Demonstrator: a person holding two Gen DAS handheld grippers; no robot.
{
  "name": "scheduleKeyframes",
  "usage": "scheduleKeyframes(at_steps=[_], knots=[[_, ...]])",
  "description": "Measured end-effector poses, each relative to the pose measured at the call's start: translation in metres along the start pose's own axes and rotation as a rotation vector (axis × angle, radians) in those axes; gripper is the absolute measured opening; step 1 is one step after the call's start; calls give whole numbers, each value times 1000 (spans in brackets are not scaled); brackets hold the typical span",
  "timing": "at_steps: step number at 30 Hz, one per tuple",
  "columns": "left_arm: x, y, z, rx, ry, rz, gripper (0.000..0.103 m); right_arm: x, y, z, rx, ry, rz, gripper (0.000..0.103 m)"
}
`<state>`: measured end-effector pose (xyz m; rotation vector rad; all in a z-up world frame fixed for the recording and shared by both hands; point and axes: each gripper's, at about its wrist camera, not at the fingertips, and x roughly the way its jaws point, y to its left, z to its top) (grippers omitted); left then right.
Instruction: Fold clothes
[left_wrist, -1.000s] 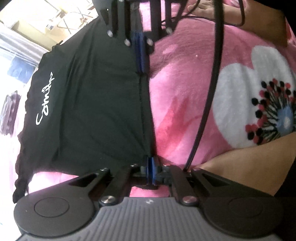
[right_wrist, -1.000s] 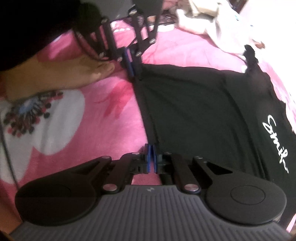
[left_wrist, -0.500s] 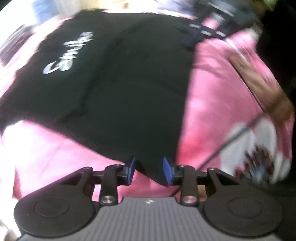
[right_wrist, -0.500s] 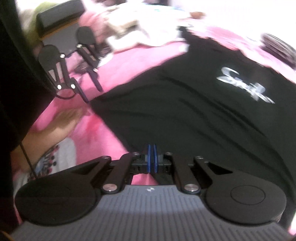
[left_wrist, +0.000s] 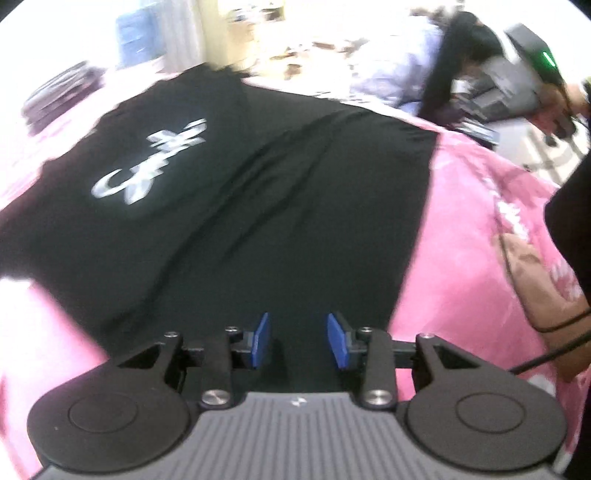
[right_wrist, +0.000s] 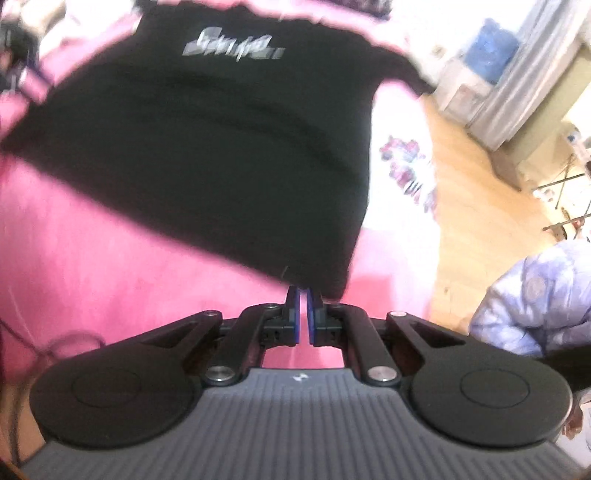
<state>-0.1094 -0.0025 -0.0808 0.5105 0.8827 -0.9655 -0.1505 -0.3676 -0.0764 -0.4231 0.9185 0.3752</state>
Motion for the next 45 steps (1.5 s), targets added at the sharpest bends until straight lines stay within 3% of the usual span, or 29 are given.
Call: scheduleKeyframes(at_steps=[5, 9, 11, 14, 17, 23, 29, 32, 37, 41, 45], knots=[[34, -38, 16, 45, -39, -55, 35, 11, -6, 34, 54, -118, 63, 4], [48, -59, 15, 68, -34, -42, 34, 43, -10, 21, 89, -55, 79, 4], [50, -63, 12, 73, -27, -37, 33, 53, -13, 2, 105, 19, 54, 4], [49, -67, 9, 80, -30, -34, 33, 41, -26, -22, 175, 39, 47, 3], [49, -70, 16, 114, -41, -37, 33, 22, -34, -20, 201, 29, 30, 4], [71, -72, 42, 69, -63, -76, 33, 24, -42, 39, 199, -65, 120, 4], [96, -86, 51, 38, -73, -89, 33, 71, -41, 94, 120, -5, 221, 4], [99, -93, 50, 46, -77, -88, 32, 94, -42, 112, 69, -26, 238, 4], [98, -95, 45, 28, -76, -100, 32, 149, -48, 125, 18, -15, 174, 1], [95, -105, 35, 125, -107, -72, 32, 182, -84, 146, 154, -107, 94, 0], [95, -105, 33, 120, -116, -81, 32, 189, -109, 162, 220, -156, -34, 4]])
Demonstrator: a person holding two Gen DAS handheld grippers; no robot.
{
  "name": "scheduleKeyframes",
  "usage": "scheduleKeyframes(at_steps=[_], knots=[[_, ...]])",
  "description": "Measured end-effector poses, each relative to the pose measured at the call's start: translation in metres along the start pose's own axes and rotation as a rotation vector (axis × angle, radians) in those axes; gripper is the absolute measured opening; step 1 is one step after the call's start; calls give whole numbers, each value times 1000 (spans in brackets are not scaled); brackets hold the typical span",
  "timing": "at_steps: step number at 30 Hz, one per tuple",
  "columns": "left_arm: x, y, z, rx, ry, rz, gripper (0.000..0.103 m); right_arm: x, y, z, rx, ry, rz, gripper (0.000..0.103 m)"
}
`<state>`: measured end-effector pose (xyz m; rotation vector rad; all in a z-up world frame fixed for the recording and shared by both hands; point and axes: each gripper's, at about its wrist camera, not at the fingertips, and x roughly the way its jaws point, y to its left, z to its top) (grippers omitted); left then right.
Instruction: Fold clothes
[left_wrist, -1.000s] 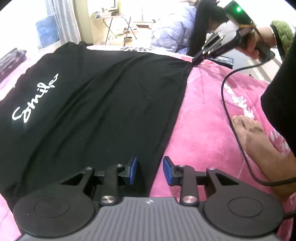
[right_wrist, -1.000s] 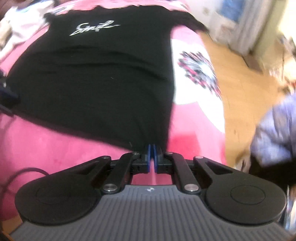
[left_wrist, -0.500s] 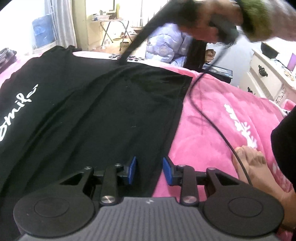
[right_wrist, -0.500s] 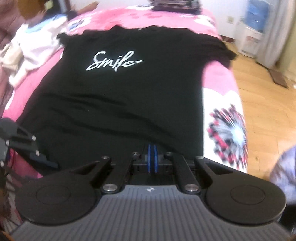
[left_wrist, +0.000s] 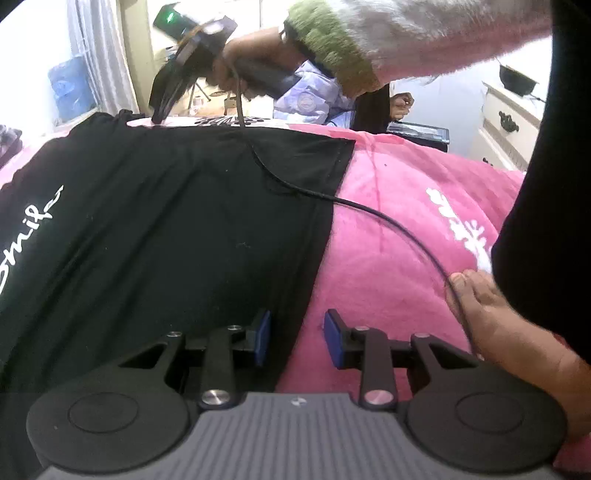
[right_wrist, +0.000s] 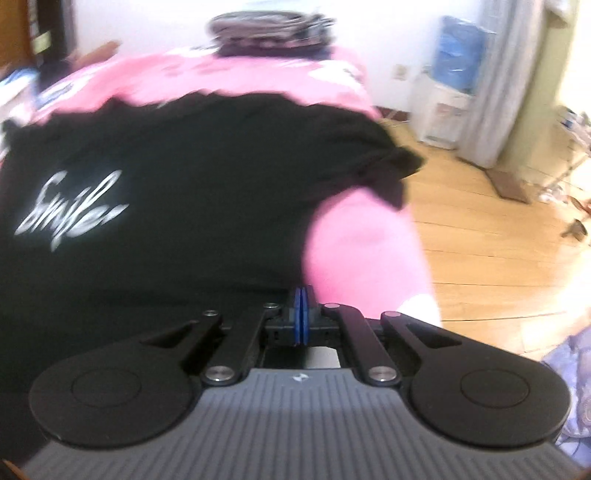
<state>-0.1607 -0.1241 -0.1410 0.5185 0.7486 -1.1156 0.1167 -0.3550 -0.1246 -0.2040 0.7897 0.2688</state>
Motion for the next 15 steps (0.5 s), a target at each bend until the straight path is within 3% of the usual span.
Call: scheduleKeyframes(at_steps=[2, 5, 6, 8, 11, 13, 15], knots=[[1, 0, 0, -8, -4, -6, 32, -17, -2, 3, 1, -29, 16, 6], [0, 2, -1, -14, -11, -19, 32, -55, 11, -3, -33, -48, 320, 6], [-1, 2, -3, -15, -14, -20, 32, -61, 25, -8, -95, -27, 428, 6], [-1, 2, -4, -28, -16, -26, 32, -62, 56, -18, -234, 14, 549, 5], [-2, 0, -9, -23, -31, -23, 33, -32, 90, -25, -340, 60, 579, 4], [-3, 0, -10, -25, -37, -25, 33, -1, 83, -14, -278, 32, 543, 0], [-3, 0, -9, -26, -38, -28, 33, 20, 69, 3, -162, -14, 445, 0]])
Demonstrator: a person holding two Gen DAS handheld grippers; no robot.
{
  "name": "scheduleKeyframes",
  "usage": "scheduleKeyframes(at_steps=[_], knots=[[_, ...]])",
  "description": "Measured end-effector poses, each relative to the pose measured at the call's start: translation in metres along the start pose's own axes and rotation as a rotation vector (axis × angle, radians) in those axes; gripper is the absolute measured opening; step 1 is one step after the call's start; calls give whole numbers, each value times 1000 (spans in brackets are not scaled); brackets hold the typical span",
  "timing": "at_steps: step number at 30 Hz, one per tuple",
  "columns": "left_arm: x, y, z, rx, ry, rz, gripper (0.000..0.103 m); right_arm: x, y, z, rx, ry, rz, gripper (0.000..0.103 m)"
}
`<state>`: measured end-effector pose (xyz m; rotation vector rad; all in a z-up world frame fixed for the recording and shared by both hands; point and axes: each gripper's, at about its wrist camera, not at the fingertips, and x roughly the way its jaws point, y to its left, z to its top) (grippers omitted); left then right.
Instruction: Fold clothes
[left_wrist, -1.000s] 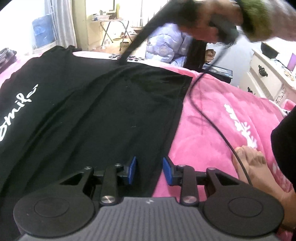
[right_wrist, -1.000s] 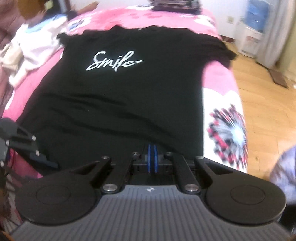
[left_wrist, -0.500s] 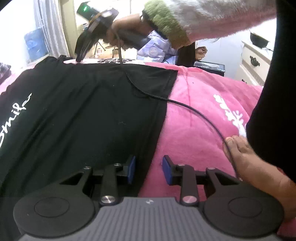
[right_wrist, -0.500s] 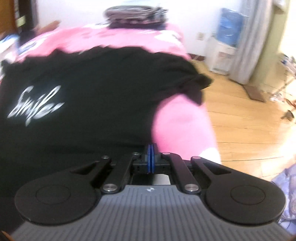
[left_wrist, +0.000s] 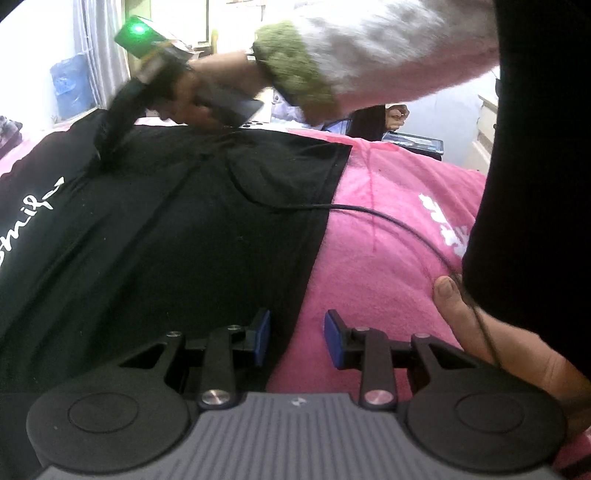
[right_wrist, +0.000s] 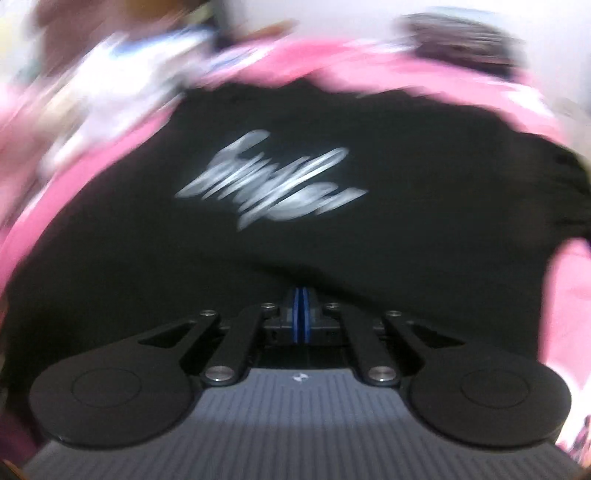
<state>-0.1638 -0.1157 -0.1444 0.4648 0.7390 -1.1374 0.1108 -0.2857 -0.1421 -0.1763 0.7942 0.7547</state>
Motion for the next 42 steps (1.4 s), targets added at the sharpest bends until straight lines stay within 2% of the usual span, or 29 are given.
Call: scheduleKeyframes(at_steps=[2, 3, 4, 6, 9, 10, 12, 14, 16, 18, 19, 21, 24, 26, 27, 28, 31, 33, 34, 36, 39, 40, 42], knots=[[-1, 1, 0, -1, -1, -3, 32, 1, -21, 14, 86, -60, -134, 2], [-1, 1, 0, -1, -3, -4, 32, -2, -26, 18, 103, -68, -179, 6], [-1, 1, -1, 0, -5, -5, 32, -5, -26, 21, 105, -67, -170, 6], [-2, 1, -3, 1, -11, -8, 32, -15, -8, 22, 54, -67, -36, 6], [-3, 1, -4, 3, -18, -10, 33, -16, 47, 11, -134, 16, 235, 5], [-4, 1, -5, 5, -17, -12, 33, -12, 64, 7, -193, 45, 297, 4], [-4, 1, -5, 8, -16, -16, 33, 9, 86, 4, -278, 94, 320, 4], [-5, 1, -6, 8, -17, -20, 33, 32, 82, 10, -286, 57, 207, 0], [-5, 1, -7, 11, -19, -20, 33, 49, 61, 28, -208, -18, 51, 0], [-5, 2, -7, 8, -18, -22, 33, 56, 48, 41, -119, -34, 2, 0], [-5, 2, -8, 6, -19, -23, 33, 54, 54, 40, -136, -31, 15, 0], [-5, 3, -8, 0, -20, -27, 33, 44, 82, 32, -261, -25, 89, 5], [-5, 4, -8, -9, -23, -32, 34, 20, 125, 18, -391, 22, 392, 4], [-4, 3, -8, -9, -26, -34, 35, 27, 151, 12, -481, 88, 503, 3], [-5, 3, -9, -9, -27, -34, 35, 34, 161, 9, -518, 114, 530, 2], [-5, 2, -9, -7, -28, -34, 36, 46, 166, 9, -525, 114, 506, 2], [-5, 2, -10, -6, -29, -33, 36, 70, 164, 24, -436, 24, 361, 0], [-5, 2, -10, -5, -29, -34, 36, 75, 158, 40, -351, -41, 258, 6], [-6, 2, -10, -11, -29, -36, 36, 73, 155, 44, -337, -46, 293, 6], [-8, 3, -10, -22, -30, -39, 36, 61, 158, 44, -358, -2, 468, 6], [-8, 3, -11, -35, -32, -41, 36, 53, 193, 25, -497, 126, 700, 6], [-8, 3, -11, -38, -33, -41, 36, 57, 207, 18, -543, 149, 732, 4], [-7, 2, -11, -37, -36, -40, 37, 77, 231, 12, -575, 128, 702, 1]])
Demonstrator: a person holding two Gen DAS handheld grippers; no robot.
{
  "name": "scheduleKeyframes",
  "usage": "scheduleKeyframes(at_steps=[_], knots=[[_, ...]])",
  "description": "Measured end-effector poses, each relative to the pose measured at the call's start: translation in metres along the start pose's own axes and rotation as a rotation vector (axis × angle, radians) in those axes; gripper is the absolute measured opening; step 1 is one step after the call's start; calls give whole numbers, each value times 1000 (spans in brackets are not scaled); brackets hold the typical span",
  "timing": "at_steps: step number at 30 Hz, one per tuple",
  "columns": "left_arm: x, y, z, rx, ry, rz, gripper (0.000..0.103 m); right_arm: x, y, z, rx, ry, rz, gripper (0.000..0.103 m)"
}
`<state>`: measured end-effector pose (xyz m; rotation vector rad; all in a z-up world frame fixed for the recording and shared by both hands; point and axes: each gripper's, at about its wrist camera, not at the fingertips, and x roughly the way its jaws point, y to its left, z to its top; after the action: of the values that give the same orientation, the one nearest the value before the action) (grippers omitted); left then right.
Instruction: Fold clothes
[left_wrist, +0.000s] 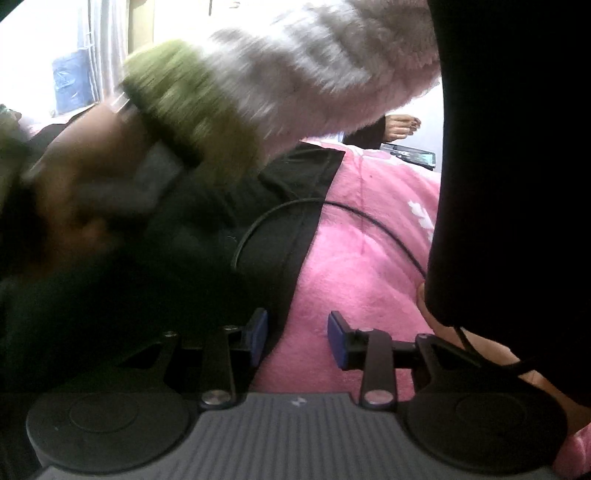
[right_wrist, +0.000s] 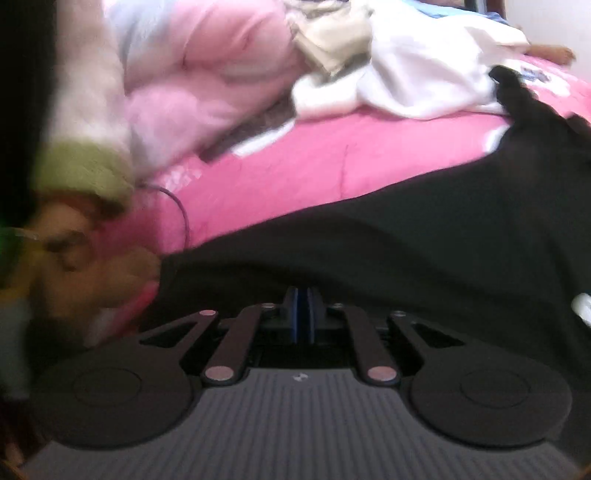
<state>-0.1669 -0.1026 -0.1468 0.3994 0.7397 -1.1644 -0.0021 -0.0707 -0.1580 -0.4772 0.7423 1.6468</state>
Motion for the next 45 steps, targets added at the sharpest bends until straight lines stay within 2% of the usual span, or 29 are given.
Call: scheduleKeyframes(at_steps=[2, 4, 5, 6, 7, 10, 12, 16, 18, 20, 22, 24, 27, 28, 30, 31, 32, 33, 35, 37, 38, 40, 41, 42, 45], knots=[[0, -1, 0, 3, -2, 1, 37, 13, -16, 12, 76, -86, -60, 0], [0, -1, 0, 6, -2, 2, 37, 9, -29, 21, 140, -140, -174, 1], [0, -2, 1, 5, -2, 1, 37, 2, -31, 23, 152, -157, -172, 6], [0, -1, 1, 4, -2, 0, 37, -6, -32, 23, 154, -166, -143, 7], [-1, -1, 1, 2, -2, -2, 37, -13, -29, 23, 141, -153, -64, 7], [-2, -3, 1, 4, -1, 0, 37, -9, -5, 19, 27, -2, 190, 7], [-2, -5, 0, 12, 1, 4, 37, 12, 14, 15, -23, 72, 280, 5], [-4, -9, -1, 38, 3, 15, 38, 51, 13, 27, 91, -41, 254, 2], [-4, -11, -1, 49, 7, 22, 38, 43, 5, 36, 112, -106, 182, 7], [-6, -12, -1, 59, 11, 20, 38, 27, -8, 40, 114, -124, 141, 8], [-7, -13, -1, 64, 13, 20, 38, 8, -16, 35, 120, -73, 220, 8], [-6, -14, -2, 69, 15, 22, 38, 6, -5, 28, 58, 14, 282, 8], [-5, -15, -2, 69, 16, 22, 38, 32, 16, 18, -17, 121, 327, 6], [-6, -15, -2, 71, 16, 23, 38, 39, 17, 17, -13, 125, 328, 3], [-7, -15, -2, 75, 17, 25, 38, 43, 0, 22, 94, 23, 259, 1], [-7, -15, -1, 78, 18, 26, 38, 37, -12, 26, 162, -44, 185, 2], [-8, -15, -1, 81, 19, 27, 38, 28, -26, 30, 228, -99, 124, 8], [-8, -15, -1, 83, 20, 27, 38, 18, -35, 32, 267, -138, 94, 8], [-10, -13, -2, 82, 20, 28, 38, -3, -42, 33, 250, -144, 142, 9], [-12, -14, -3, 79, 18, 28, 38, -12, -34, 28, 173, -58, 204, 9], [-14, -15, -3, 78, 18, 27, 38, -12, -33, 25, 153, -20, 204, 11], [-15, -15, -3, 68, 19, 21, 38, -6, -41, 18, 158, 23, 115, 12], [-15, -14, -3, 59, 21, 15, 38, -1, -52, 16, 207, 4, 59, 6], [-18, -12, -2, 49, 24, 11, 37, -2, -64, 18, 273, -49, 24, 6], [-33, -4, 7, 6, -2, 10, 35, -28, -84, 27, 390, -223, -99, 13]])
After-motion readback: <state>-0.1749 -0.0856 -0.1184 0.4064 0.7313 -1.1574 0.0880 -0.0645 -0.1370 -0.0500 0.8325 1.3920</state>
